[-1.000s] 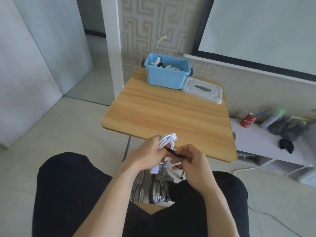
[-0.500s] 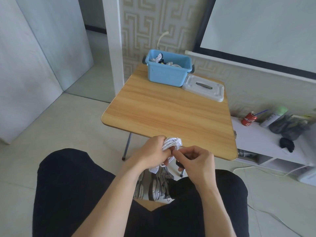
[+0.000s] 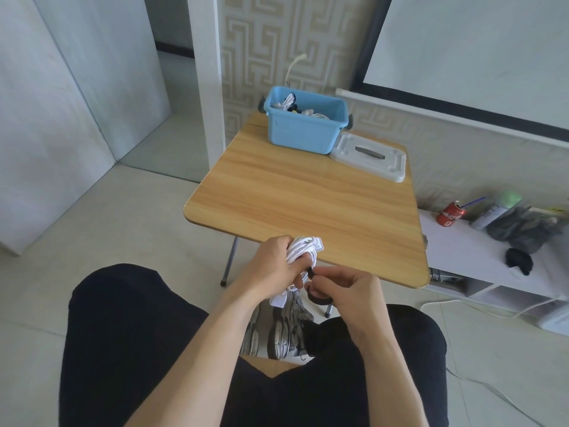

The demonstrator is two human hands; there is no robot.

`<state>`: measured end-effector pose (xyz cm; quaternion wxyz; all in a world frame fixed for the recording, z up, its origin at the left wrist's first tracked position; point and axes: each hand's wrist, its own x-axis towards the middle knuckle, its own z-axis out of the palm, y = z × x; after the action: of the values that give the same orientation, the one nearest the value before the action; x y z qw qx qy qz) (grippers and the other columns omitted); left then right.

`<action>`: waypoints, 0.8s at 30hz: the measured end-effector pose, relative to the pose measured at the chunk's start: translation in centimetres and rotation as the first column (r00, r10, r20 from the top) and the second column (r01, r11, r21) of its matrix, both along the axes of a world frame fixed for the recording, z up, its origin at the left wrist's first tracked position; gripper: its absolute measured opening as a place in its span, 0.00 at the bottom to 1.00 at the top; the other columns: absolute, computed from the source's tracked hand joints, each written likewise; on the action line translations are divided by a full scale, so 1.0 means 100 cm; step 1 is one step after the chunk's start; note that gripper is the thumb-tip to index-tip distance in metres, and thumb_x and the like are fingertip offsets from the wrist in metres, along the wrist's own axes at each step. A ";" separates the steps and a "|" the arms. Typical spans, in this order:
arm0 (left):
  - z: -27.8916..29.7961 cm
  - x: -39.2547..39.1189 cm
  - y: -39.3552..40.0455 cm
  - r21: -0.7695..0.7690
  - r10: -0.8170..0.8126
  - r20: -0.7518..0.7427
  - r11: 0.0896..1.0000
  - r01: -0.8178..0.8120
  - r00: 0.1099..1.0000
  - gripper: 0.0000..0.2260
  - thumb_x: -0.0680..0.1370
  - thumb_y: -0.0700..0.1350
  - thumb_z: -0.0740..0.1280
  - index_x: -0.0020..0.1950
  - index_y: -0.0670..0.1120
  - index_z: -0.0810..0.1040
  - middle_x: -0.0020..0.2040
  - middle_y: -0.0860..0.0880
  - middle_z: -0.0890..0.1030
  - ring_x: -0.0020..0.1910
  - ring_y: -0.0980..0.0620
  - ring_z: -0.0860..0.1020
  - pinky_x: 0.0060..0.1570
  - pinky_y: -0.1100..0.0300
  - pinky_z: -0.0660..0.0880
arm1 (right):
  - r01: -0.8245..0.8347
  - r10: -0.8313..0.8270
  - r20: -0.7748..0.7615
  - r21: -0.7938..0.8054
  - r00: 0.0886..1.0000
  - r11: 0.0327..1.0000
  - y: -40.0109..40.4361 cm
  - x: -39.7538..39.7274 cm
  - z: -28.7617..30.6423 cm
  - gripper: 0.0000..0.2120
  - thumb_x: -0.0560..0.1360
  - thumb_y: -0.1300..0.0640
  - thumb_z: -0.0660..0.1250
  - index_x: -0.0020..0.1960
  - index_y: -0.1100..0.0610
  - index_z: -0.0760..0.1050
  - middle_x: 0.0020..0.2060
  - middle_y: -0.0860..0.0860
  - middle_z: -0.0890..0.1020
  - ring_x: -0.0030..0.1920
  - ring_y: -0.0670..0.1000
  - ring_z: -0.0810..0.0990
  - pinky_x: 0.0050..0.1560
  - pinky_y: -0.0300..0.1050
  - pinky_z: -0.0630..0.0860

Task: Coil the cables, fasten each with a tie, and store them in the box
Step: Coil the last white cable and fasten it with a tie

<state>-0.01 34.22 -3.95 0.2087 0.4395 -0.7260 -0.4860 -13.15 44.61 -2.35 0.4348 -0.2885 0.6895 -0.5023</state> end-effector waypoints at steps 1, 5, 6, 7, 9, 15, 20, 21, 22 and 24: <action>0.000 0.000 0.000 -0.001 0.009 -0.009 1.000 -0.009 1.000 0.05 0.79 0.48 0.68 0.45 0.48 0.78 0.33 0.48 0.84 0.31 0.54 0.82 0.34 0.60 0.76 | 0.012 -0.012 0.027 -0.012 1.000 1.000 0.000 0.000 0.000 0.05 0.73 0.67 0.74 0.48 0.60 0.86 0.38 0.57 0.87 0.41 0.55 0.88 0.47 0.44 0.83; -0.003 -0.005 0.000 0.010 0.005 -0.057 1.000 -0.004 0.998 0.10 0.79 0.51 0.69 0.49 0.44 0.78 0.35 0.46 0.84 0.32 0.50 0.83 0.36 0.53 0.78 | 0.054 -0.047 0.142 -0.053 0.989 0.997 -0.002 0.003 0.000 0.05 0.74 0.67 0.73 0.49 0.62 0.85 0.40 0.59 0.87 0.41 0.54 0.87 0.42 0.39 0.81; -0.004 -0.006 0.000 0.026 0.012 -0.067 1.000 -0.010 0.998 0.13 0.79 0.54 0.69 0.49 0.43 0.78 0.36 0.45 0.84 0.32 0.48 0.83 0.36 0.51 0.79 | 0.059 -0.049 0.167 -0.056 0.985 0.997 -0.002 0.003 -0.001 0.05 0.75 0.67 0.73 0.50 0.62 0.85 0.40 0.60 0.87 0.41 0.54 0.87 0.43 0.40 0.81; -0.005 -0.006 0.000 0.042 0.015 -0.077 0.999 -0.012 0.997 0.17 0.78 0.58 0.69 0.49 0.43 0.78 0.35 0.44 0.84 0.32 0.47 0.83 0.36 0.51 0.78 | 0.058 -0.046 0.187 -0.057 0.981 0.997 -0.002 0.003 -0.002 0.05 0.75 0.67 0.72 0.50 0.63 0.85 0.41 0.60 0.87 0.42 0.55 0.87 0.45 0.42 0.82; -0.002 -0.006 0.002 0.077 -0.005 -0.091 0.997 0.012 0.996 0.26 0.78 0.65 0.63 0.46 0.40 0.77 0.32 0.43 0.82 0.30 0.48 0.81 0.36 0.53 0.77 | 0.058 -0.044 0.215 -0.056 0.976 0.997 -0.001 0.002 -0.004 0.05 0.76 0.67 0.72 0.51 0.63 0.85 0.42 0.62 0.87 0.42 0.55 0.86 0.49 0.47 0.82; 0.002 -0.005 0.005 0.328 -0.002 -0.238 0.941 0.082 0.971 0.24 0.80 0.54 0.52 0.39 0.36 0.73 0.34 0.39 0.74 0.35 0.46 0.72 0.43 0.48 0.69 | 0.080 -0.069 0.204 -0.050 0.977 0.996 -0.001 0.000 -0.009 0.05 0.75 0.67 0.73 0.49 0.62 0.85 0.40 0.61 0.87 0.39 0.54 0.84 0.46 0.47 0.81; 0.002 -0.002 0.002 0.474 -0.026 -0.310 0.862 0.178 0.950 0.16 0.84 0.48 0.58 0.53 0.37 0.78 0.45 0.40 0.80 0.44 0.43 0.78 0.49 0.50 0.74 | 0.091 -0.080 0.190 -0.050 0.979 0.995 -0.001 -0.002 -0.009 0.05 0.75 0.66 0.73 0.50 0.62 0.85 0.38 0.61 0.86 0.37 0.53 0.82 0.43 0.45 0.81; 0.002 -0.002 0.002 0.469 -0.044 -0.303 0.863 0.189 0.952 0.13 0.85 0.47 0.59 0.55 0.40 0.80 0.49 0.42 0.82 0.48 0.46 0.80 0.53 0.53 0.76 | 0.091 -0.081 0.184 -0.045 0.980 0.995 0.000 -0.003 -0.009 0.05 0.75 0.66 0.73 0.50 0.61 0.85 0.38 0.60 0.86 0.36 0.52 0.82 0.43 0.45 0.80; 0.002 -0.001 0.002 0.447 -0.062 -0.281 0.874 0.188 0.958 0.10 0.85 0.46 0.61 0.56 0.45 0.80 0.53 0.45 0.83 0.52 0.49 0.82 0.56 0.57 0.77 | 0.091 -0.082 0.182 -0.039 0.980 0.995 0.000 -0.003 -0.009 0.05 0.75 0.66 0.73 0.50 0.61 0.85 0.38 0.60 0.86 0.36 0.51 0.82 0.43 0.45 0.80; 0.002 0.001 0.002 0.352 -0.102 -0.212 0.920 0.173 0.972 0.07 0.84 0.47 0.63 0.54 0.52 0.80 0.55 0.50 0.84 0.54 0.55 0.82 0.59 0.61 0.77 | 0.090 -0.083 0.187 -0.027 0.979 0.996 0.000 -0.003 -0.009 0.06 0.76 0.66 0.72 0.52 0.61 0.85 0.37 0.59 0.85 0.36 0.51 0.82 0.44 0.46 0.80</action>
<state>0.06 34.47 -3.80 0.1562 0.3701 -0.6281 -0.6664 -13.46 44.63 -3.23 0.4699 -0.2176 0.6489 -0.5575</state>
